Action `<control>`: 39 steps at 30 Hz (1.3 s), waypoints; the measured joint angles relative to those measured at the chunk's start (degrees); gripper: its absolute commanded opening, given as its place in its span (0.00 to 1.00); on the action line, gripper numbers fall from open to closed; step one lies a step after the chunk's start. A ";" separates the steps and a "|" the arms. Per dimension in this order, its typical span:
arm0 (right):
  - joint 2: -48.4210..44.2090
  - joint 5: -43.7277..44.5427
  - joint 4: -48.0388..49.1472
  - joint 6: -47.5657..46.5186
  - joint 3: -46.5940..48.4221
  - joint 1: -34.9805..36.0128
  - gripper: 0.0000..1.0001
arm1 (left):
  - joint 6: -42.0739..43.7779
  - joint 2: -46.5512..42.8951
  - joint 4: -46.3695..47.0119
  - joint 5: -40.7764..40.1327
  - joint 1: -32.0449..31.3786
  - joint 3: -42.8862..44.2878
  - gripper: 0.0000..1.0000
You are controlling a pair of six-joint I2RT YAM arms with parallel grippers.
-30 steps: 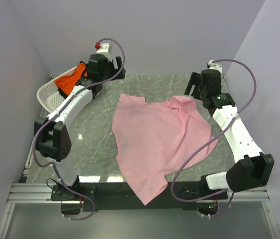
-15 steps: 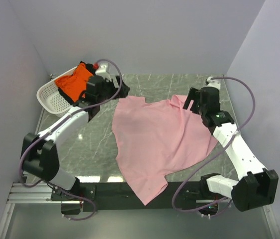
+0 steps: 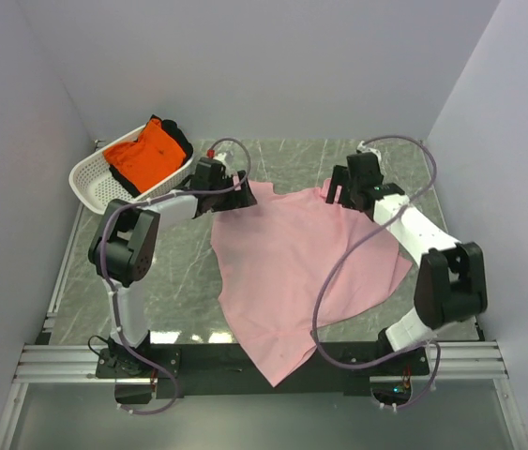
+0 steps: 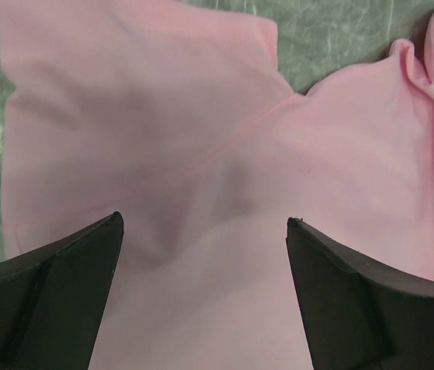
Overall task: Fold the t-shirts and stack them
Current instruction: Flatten the tshirt out
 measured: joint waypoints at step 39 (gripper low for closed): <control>38.21 -0.94 -12.00 -4.55 37.38 -6.71 0.53 | -0.50 10.64 -4.74 6.40 7.45 13.62 0.91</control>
